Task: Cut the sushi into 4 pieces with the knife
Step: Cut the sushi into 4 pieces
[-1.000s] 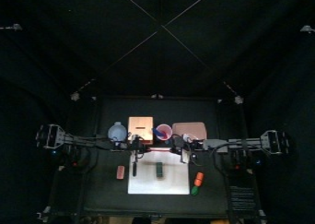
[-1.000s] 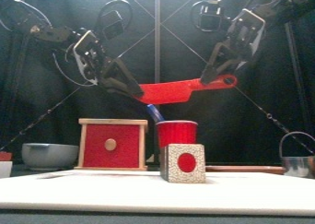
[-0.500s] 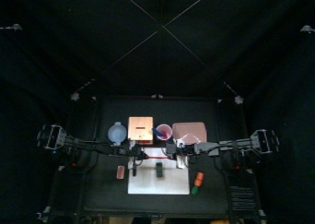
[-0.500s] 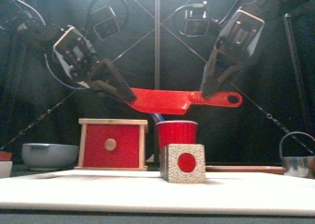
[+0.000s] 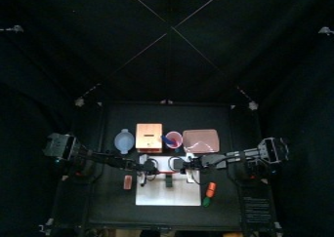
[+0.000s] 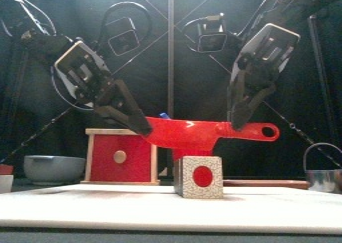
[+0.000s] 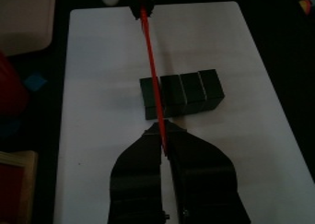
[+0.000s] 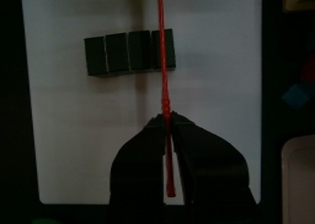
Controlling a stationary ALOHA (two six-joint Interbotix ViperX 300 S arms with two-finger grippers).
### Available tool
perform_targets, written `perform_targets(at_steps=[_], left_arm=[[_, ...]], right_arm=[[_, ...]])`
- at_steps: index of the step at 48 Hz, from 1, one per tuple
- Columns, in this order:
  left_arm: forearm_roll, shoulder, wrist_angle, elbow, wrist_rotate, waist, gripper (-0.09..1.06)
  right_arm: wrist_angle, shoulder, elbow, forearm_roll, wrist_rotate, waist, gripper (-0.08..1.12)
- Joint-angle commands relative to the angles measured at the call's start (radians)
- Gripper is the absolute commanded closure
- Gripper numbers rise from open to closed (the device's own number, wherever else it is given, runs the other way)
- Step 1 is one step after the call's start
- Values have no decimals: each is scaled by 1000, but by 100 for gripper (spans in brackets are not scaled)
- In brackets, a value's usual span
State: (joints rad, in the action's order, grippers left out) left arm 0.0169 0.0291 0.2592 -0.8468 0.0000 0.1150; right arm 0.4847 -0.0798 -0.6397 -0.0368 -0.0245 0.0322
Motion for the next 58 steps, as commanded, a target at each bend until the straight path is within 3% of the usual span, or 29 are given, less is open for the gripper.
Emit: perform_targets(at_steps=[1,10,28,47,58], left_arm=[[9,6,3,20,2,9,65],[57,20,2,14,5,17,65],[63,35,-20,12,2,44,65],[83,60,-20,17,3,46,65],[98,144,-20,31,3,41,65]], right_arm=[[3,0,17,6,2,-8,73],[3,15,28,9,2,-3,73],[14,38,55,5,0,21,73],[12,54,46,2,-2,26,73],[-21,147,21,-20,0,32,73]])
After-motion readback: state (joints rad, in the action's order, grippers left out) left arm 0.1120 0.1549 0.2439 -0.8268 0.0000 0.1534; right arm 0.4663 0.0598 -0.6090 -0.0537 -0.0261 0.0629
